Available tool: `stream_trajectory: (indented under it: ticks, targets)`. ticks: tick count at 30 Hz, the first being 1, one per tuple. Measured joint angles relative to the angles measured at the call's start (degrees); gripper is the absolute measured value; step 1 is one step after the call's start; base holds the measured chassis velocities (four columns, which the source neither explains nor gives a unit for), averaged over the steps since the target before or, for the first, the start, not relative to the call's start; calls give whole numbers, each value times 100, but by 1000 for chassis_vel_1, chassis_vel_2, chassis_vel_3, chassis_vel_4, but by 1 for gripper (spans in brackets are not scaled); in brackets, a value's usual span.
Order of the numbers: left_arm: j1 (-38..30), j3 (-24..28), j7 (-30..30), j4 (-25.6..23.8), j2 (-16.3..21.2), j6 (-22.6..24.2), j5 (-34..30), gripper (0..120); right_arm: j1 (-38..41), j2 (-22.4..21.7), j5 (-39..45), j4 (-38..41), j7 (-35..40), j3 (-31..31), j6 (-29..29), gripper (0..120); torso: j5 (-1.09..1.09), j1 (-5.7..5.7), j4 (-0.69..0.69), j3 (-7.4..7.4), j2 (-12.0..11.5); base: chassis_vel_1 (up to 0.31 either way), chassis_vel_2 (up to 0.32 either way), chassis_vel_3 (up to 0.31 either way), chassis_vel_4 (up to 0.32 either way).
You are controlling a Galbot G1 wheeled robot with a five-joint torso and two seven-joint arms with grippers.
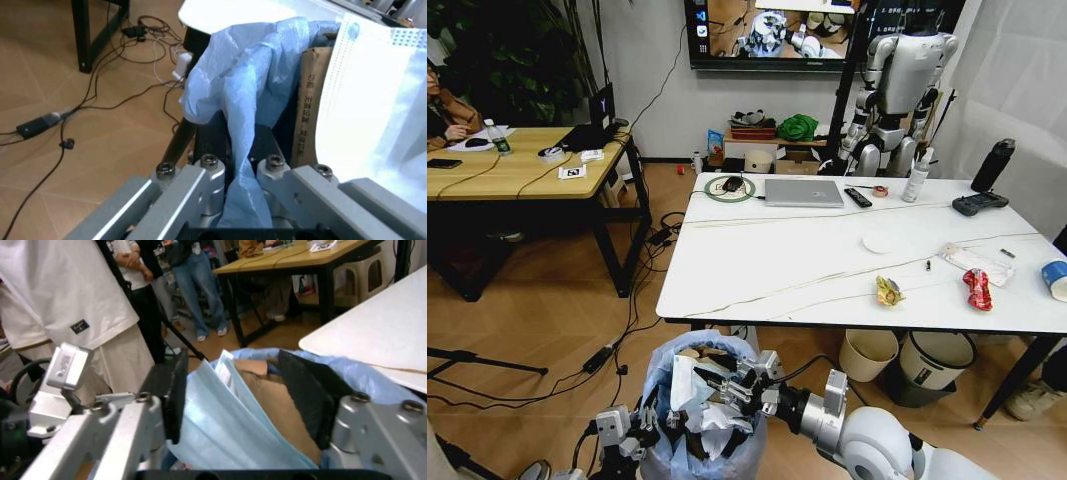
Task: Pick up the trash bin and place the trash from the table into it.
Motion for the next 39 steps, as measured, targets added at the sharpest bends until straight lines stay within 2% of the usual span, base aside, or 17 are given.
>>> stream_trajectory:
  ticks: [2,4,6,8,10,11,12,15,17,22,23,29,39]
  targets:
    - [-6,6,-9,33,4,6,-10,1,-32,-16,-14,66,1,49,6,59,0,0,0,0,0,0,0,0,0]
    - [-17,17,-22,88,8,12,-23,1,-65,-20,-23,167,23,148,13,71,0,0,0,0,0,0,0,0,0]
    - [-19,23,-24,102,10,12,-26,1,-77,-19,-23,201,41,198,13,74,0,0,0,0,0,0,0,0,0]
    - [-24,60,-29,122,19,17,-31,1,-118,6,-22,301,143,455,27,86,-1,0,1,0,0,0,0,0,0]
    - [-41,86,-31,122,31,19,-27,1,-147,80,26,354,435,845,68,93,0,0,1,0,0,0,0,0,0]
    - [-41,86,-31,122,31,19,-27,1,-147,80,26,354,435,845,68,93,0,0,1,0,0,0,0,0,0]
    - [-49,103,-36,125,50,20,-27,1,-178,142,191,353,697,1154,84,97,1,0,1,0,0,0,0,0,0]
    - [-58,125,-37,137,97,20,-43,1,-364,244,352,227,1079,1850,210,100,1,0,1,0,0,0,0,0,0]
    - [-68,125,-37,146,115,19,-47,1,-471,269,355,190,1104,2078,250,100,1,0,2,0,0,0,0,0,0]
    - [-119,146,-37,171,237,5,-82,1,-1162,427,109,72,1117,3283,169,100,1,0,-1,0,1,0,0,0,0]
    - [-119,146,-37,171,237,5,-82,1,-1162,427,109,72,1117,3283,169,100,1,0,-1,0,1,0,0,0,0]
    - [-162,190,-30,186,335,-30,-60,1,-1398,806,-240,-393,1419,4236,-363,100,0,0,0,0,1,0,0,0,0]
    - [-231,242,-5,186,364,-83,-51,1,-1177,1227,-242,-1006,1650,4836,-921,100,0,0,0,0,1,0,0,0,0]
